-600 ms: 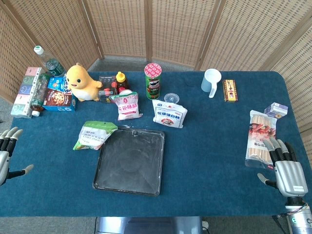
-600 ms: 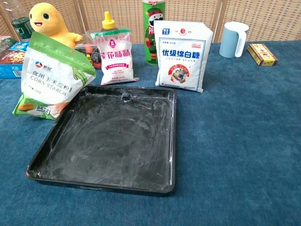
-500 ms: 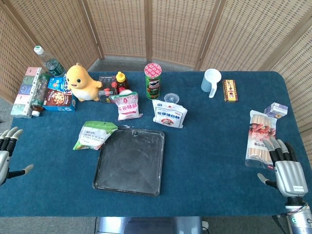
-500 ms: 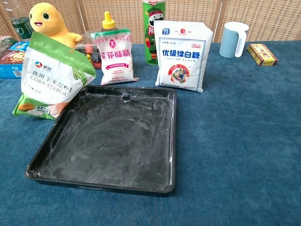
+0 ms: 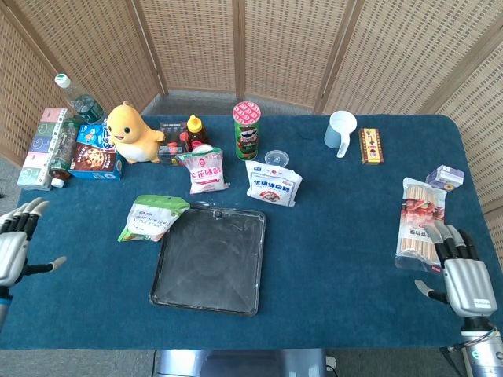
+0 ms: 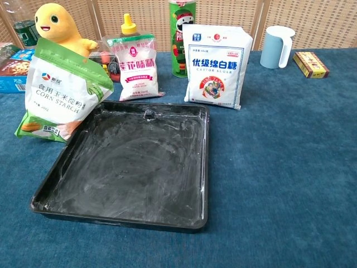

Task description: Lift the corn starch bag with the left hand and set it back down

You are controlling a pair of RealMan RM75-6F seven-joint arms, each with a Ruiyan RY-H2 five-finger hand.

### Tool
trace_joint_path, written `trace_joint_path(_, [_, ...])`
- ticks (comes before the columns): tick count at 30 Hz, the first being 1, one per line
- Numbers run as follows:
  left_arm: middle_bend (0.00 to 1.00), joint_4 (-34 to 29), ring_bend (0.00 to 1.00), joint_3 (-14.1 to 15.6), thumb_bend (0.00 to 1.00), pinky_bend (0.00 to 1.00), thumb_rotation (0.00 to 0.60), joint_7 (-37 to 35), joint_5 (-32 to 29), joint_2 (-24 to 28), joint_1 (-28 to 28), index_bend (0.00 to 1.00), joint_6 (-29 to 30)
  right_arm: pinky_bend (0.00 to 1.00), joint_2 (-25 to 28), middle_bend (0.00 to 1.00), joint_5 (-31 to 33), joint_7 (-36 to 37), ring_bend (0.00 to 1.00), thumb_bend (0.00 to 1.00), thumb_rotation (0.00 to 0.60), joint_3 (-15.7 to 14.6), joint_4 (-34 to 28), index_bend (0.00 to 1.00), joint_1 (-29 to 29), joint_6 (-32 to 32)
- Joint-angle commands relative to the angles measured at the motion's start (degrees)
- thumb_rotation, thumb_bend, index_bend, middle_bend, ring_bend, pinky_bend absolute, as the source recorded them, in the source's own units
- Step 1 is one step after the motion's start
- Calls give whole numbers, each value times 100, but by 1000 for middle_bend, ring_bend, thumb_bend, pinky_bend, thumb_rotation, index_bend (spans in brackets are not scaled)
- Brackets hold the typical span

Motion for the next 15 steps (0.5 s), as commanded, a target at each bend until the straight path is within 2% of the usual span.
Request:
trace_joint_path(1, [0,239,0,-52,0,41,600,-322,-19,-261,-260,0,-348,38,6,0,9,9,0,2,600,4,-2,0,-6,9])
trace_joint_path(6, [0,553,0,-105,0,41,600,-574,-85,-660,-562,0,-769,38,17,0,57,55,0,2,600,20,15,0,-8,-6])
trace_joint_path(15, [0,592,0,-320,0,41,600,163,-690,-1468,-1006,0,-1347,38,6,0,147,81,0,2,600,22,64,0,33,-140])
